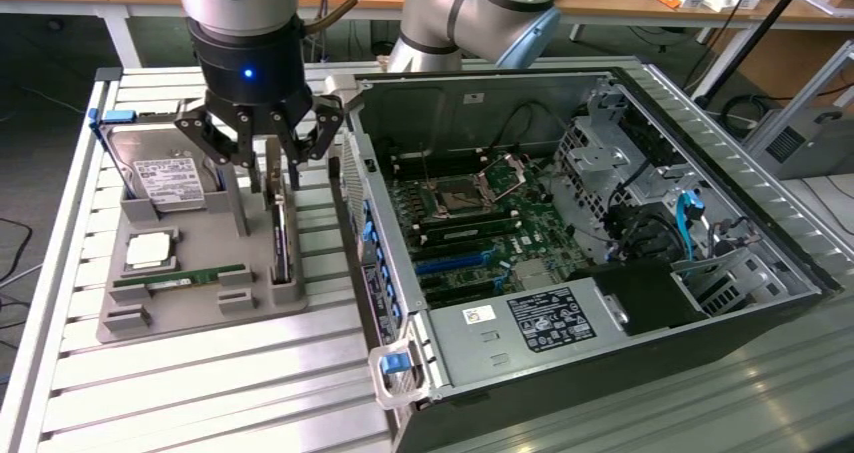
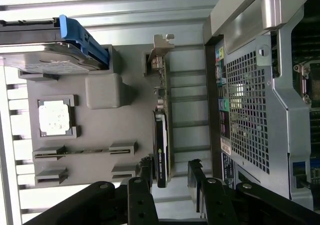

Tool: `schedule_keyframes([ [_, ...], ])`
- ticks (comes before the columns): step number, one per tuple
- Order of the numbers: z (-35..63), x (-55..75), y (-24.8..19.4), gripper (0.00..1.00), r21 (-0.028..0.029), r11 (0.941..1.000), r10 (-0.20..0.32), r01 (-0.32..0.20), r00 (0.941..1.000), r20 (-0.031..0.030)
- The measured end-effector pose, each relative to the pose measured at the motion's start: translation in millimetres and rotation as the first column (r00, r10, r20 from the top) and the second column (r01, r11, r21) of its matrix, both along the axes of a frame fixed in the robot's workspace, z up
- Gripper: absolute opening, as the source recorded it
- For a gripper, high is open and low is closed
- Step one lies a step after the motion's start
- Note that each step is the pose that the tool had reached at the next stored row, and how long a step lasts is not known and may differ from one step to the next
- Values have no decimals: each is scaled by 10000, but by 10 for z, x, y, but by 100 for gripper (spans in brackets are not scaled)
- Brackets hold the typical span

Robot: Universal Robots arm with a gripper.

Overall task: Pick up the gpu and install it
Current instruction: 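Pick up the gpu and move the gpu toward the slot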

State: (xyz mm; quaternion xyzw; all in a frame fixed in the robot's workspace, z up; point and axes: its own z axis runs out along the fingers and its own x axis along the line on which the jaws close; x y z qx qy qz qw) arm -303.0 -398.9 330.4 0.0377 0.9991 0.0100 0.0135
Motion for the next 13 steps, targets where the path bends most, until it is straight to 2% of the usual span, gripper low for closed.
schedule_keyframes([
  [6,-16,0,0,42,-3,10000,0,0,10000,0],
  [8,-38,0,0,42,-36,10000,0,0,10000,-1],
  [13,-47,0,0,42,-46,10000,1,-1,10000,0],
])
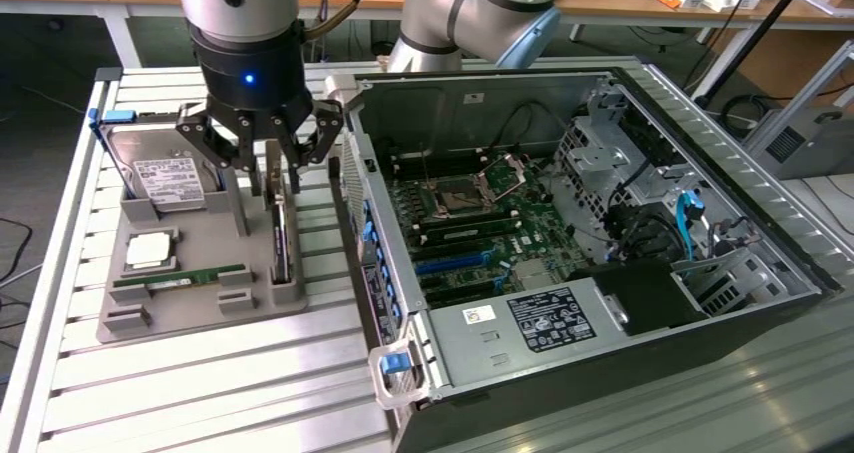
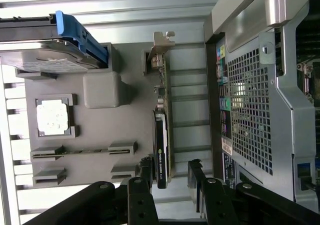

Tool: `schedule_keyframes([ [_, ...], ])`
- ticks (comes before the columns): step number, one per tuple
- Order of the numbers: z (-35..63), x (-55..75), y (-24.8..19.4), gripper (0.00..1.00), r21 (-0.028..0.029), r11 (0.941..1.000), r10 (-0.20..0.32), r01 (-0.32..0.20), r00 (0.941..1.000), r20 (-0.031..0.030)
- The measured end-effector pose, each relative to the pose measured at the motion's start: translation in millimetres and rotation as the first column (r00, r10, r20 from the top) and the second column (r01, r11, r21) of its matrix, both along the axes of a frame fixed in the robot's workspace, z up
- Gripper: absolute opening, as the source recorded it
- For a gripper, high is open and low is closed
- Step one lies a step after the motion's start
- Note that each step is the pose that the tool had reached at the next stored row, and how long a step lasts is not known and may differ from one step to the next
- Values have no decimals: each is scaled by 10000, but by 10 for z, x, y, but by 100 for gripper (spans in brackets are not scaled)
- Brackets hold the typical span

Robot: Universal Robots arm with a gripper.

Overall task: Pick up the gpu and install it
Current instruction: 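Pick up the gpu and move the gpu toward the slot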

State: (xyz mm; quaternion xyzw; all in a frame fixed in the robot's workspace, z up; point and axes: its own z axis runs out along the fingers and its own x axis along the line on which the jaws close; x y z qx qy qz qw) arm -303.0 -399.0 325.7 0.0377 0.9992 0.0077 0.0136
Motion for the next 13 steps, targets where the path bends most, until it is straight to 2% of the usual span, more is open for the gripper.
schedule_keyframes([
  [13,-22,0,0,42,-19,10000,-1,1,10000,0],
])
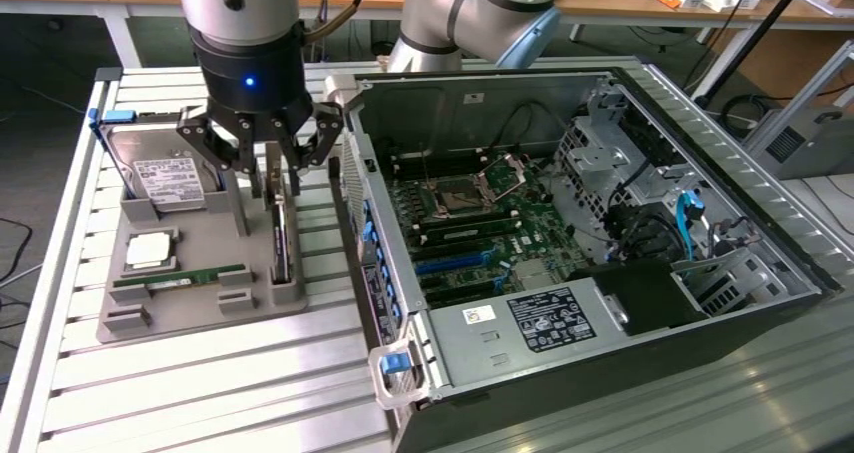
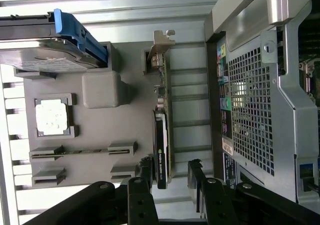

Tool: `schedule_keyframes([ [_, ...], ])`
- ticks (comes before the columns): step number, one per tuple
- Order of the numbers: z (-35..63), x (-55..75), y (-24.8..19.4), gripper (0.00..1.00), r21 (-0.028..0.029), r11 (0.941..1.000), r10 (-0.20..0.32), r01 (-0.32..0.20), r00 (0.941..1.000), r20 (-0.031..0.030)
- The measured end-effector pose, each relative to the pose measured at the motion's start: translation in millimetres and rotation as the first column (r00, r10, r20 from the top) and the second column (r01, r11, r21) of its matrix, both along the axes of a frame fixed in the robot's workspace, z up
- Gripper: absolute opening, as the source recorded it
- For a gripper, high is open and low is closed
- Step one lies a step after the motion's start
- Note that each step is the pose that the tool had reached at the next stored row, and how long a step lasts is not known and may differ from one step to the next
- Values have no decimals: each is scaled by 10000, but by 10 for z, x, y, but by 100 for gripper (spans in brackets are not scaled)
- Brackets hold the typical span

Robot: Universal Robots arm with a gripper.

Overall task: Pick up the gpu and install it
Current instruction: 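Pick up the gpu and move the gpu toward the slot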

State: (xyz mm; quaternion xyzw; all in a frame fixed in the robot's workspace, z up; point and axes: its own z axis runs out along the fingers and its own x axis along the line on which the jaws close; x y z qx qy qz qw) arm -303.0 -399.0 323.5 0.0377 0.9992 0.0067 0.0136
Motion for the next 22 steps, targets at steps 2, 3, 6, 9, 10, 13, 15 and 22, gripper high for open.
schedule_keyframes([
  [2,-4,0,0,42,-2,10000,1,-1,10000,0],
  [3,-9,0,0,42,-5,10000,1,-1,10000,0],
  [6,-18,0,0,42,-11,10000,0,0,10000,0],
  [9,-25,0,0,42,-15,10000,0,0,10000,0],
  [10,-28,0,0,42,-17,10000,1,-1,10000,0],
  [13,-34,0,0,42,-21,10000,0,0,10000,0],
  [15,-38,0,0,42,-24,10000,0,0,10000,0],
  [22,-50,0,0,42,-34,10000,0,0,10000,0],
])
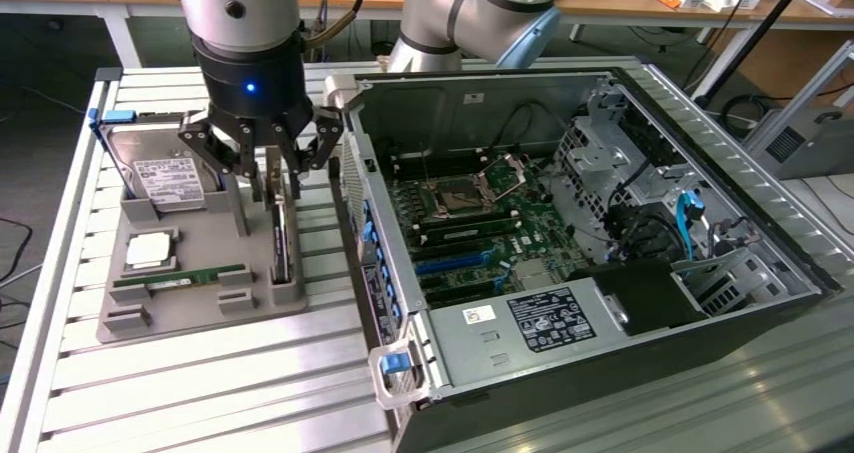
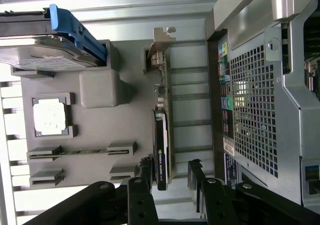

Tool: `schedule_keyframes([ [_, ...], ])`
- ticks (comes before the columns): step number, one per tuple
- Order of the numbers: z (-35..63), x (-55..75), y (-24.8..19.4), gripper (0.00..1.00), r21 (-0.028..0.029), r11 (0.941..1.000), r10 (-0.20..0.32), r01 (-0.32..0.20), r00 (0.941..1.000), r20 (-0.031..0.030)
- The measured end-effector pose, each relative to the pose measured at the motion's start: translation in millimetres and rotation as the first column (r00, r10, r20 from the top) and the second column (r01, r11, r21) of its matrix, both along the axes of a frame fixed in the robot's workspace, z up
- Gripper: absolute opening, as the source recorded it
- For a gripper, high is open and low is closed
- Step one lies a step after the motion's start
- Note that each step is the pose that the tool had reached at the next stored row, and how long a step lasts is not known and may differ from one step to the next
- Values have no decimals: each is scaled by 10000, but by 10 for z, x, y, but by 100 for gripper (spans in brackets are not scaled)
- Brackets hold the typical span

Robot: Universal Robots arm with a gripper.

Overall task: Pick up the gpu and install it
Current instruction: 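Pick up the gpu and move the gpu toward the slot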

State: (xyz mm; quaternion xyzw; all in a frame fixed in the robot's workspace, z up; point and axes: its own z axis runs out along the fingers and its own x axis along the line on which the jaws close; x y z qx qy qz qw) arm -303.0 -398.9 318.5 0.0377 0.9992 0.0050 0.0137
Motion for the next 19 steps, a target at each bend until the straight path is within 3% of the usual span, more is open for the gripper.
schedule_keyframes([
  [19,-46,0,0,42,-28,10000,0,0,10000,0],
])
